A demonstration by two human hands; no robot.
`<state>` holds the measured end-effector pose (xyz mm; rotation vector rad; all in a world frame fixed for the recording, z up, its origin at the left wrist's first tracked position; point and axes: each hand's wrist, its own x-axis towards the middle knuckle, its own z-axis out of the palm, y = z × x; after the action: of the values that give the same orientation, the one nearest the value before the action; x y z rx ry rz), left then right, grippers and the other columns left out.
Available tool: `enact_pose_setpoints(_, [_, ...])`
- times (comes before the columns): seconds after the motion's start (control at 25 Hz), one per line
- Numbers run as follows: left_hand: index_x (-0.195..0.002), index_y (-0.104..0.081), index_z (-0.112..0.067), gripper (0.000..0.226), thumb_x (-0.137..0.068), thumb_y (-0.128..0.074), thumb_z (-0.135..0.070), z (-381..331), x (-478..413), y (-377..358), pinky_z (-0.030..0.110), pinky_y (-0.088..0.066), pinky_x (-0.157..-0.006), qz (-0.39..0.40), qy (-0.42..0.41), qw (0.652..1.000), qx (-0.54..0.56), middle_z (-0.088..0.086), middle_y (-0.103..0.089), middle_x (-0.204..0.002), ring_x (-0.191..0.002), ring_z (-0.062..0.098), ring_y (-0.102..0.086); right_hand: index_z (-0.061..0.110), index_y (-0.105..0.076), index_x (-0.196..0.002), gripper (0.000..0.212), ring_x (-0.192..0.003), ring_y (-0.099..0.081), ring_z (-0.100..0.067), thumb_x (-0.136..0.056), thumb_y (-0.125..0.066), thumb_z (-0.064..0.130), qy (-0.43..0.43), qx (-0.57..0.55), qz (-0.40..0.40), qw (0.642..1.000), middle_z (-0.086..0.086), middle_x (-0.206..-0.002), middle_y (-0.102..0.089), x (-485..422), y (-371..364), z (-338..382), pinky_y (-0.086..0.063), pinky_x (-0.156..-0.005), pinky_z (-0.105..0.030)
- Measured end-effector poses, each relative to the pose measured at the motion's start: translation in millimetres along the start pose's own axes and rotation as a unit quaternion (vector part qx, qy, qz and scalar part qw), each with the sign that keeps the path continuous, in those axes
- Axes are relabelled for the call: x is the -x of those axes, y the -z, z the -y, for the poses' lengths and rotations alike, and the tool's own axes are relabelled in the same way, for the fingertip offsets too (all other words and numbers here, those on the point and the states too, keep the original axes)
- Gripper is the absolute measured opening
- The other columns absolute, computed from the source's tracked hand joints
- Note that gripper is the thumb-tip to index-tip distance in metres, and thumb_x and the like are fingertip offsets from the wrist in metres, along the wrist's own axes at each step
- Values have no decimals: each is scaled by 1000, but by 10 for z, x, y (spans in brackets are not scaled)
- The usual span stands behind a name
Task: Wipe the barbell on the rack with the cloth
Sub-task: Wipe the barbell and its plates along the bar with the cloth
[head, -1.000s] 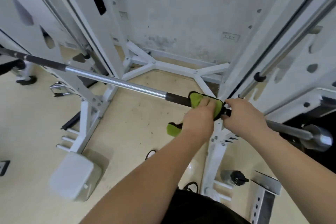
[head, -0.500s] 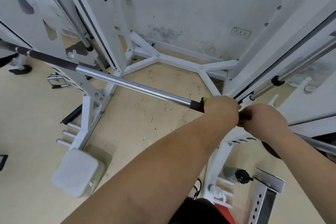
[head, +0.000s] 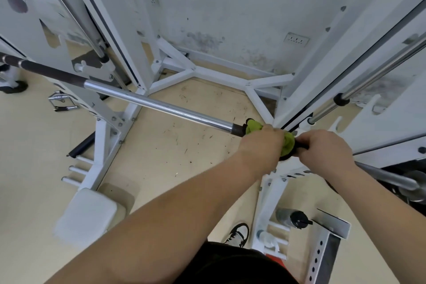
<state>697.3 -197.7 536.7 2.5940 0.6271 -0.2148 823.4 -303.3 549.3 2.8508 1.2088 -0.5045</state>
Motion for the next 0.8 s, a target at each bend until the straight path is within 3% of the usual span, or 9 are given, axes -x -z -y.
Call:
enact_pose_setpoints(0.08, [-98,-60,-12,13,-87,-63,-6,-121,-251,173,36,-50,-64,73,20,997,11,6,-60,-96,-87,30,-66,34,-76,-89,17,-74,-61,-25,-85,-64,21,-4,20,-4,1000,5,-75,-66,-1,-7,10,-45,-56,-28])
enact_pose_setpoints(0.24, [-141,-50,-22,62,-84,-65,-5,46,417,-624,35,-55,-60,-136,37,989,53,-1,-47,-152,-78,27,-67,33,-74,-85,15,-73,-59,-23,-86,-61,24,13,8,-21,1000,9,-72,-63,60,-15,3,-45,-57,-27])
enact_pose_setpoints(0.32, [-133,-59,-25,43,-91,-61,-14,-34,834,-1008,36,-56,-68,-212,94,954,189,0,-60,-139,-84,26,-70,36,-74,-90,11,-75,-59,-21,-88,-65,31,26,8,-21,999,10,-75,-64,60,14,-20,-42,-59,-27])
enact_pose_setpoints(0.4, [-110,-67,-27,18,-98,-55,-22,-71,895,-1148,39,-57,-80,-246,250,838,419,1,-72,-104,-89,24,-70,36,-75,-94,11,-73,-59,-19,-88,-66,33,44,23,-26,998,9,-75,-64,74,24,-5,-41,-58,-27])
enact_pose_setpoints(0.48, [-103,-67,-28,14,-99,-54,-29,-7,695,-1030,45,-60,-86,-251,333,687,596,7,-74,-97,-93,28,-71,35,-75,-97,13,-72,-58,-18,-89,-65,33,44,35,-38,998,8,-75,-64,86,18,-9,-41,-59,-27])
enact_pose_setpoints(0.6, [-129,-61,-30,27,-106,-48,-35,24,297,-842,54,-56,-98,-233,274,440,822,8,-74,-120,-111,29,-71,33,-75,-102,15,-73,-54,-20,-92,-64,33,55,29,-40,997,7,-76,-61,124,-3,-25,-40,-60,-28])
enact_pose_setpoints(0.68, [-136,-55,-29,33,-110,-37,-36,-183,71,-800,58,-54,-99,-206,238,311,897,10,-71,-129,-116,31,-69,33,-75,-101,15,-73,-55,-21,-91,-64,34,57,27,-37,997,6,-77,-62,110,-5,-39,-40,-61,-29])
enact_pose_setpoints(0.72, [-138,-54,-28,35,-110,-35,-35,-352,21,-820,59,-54,-99,-185,230,285,912,12,-71,-130,-117,32,-69,33,-75,-100,14,-74,-56,-22,-91,-64,34,58,32,-35,997,6,-77,-62,94,-1,-39,-41,-61,-29])
enact_pose_setpoints(0.8, [-139,-58,-19,38,-110,-37,-32,-675,22,-915,57,-53,-101,-119,224,310,916,16,-70,-129,-117,31,-68,33,-74,-96,13,-77,-56,-23,-91,-62,34,57,45,-33,997,5,-80,-63,79,6,-36,-44,-65,-31])
